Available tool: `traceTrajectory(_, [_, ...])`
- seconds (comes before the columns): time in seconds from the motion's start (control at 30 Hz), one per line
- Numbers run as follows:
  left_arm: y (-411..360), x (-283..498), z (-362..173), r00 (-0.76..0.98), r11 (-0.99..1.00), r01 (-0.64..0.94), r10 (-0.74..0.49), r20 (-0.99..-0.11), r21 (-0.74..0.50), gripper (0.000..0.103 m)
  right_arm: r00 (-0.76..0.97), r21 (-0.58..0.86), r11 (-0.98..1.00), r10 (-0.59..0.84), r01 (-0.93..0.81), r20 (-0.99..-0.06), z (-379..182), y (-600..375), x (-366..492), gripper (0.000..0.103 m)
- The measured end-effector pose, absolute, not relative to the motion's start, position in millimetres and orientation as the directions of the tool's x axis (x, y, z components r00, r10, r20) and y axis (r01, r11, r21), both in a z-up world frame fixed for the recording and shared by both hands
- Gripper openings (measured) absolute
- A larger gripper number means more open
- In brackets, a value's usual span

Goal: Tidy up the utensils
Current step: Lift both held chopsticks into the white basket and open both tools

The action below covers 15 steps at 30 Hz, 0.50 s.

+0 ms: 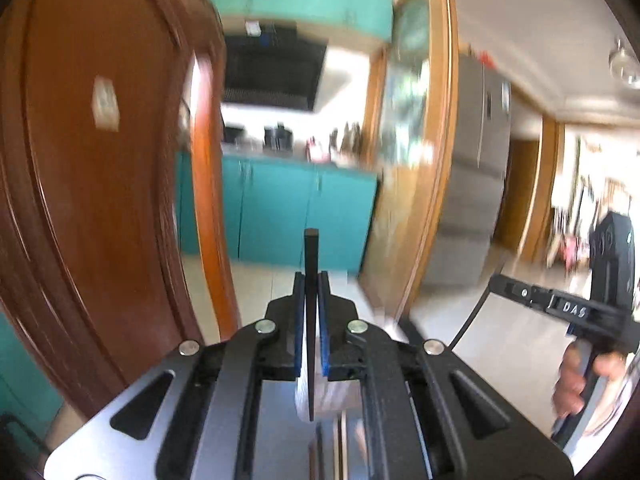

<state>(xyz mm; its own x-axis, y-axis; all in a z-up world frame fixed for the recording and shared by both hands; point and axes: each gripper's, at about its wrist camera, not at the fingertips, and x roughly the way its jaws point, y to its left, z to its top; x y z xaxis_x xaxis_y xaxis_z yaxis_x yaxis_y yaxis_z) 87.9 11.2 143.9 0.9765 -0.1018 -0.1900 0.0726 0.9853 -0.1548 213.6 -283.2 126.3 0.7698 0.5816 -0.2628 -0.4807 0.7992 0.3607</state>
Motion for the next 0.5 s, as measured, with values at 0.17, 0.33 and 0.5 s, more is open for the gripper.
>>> traceTrajectory(0.17, [18.7,94.8,173.4,0.991,0.978,0.071,-0.091,-0.096,-0.194,0.007,0.907,0.31,0.878,0.41,-0.364,-0.097,154.1,-283.8,236.9,0.007])
traceTrajectory(0.33, [15.0,119.3,166.5,0.988,0.97,0.086,-0.112,-0.106,-0.227,0.007,0.91,0.255,0.917,0.361,-0.306,-0.204,120.9,-264.4,278.6,0.007])
traceTrajectory(0.5, [8.4,158.9,149.8,0.988,0.968,0.058,-0.09,-0.122,-0.243,0.007,0.879,0.222,0.921,0.375,-0.319,-0.295,85.6,-248.1,297.4,0.007])
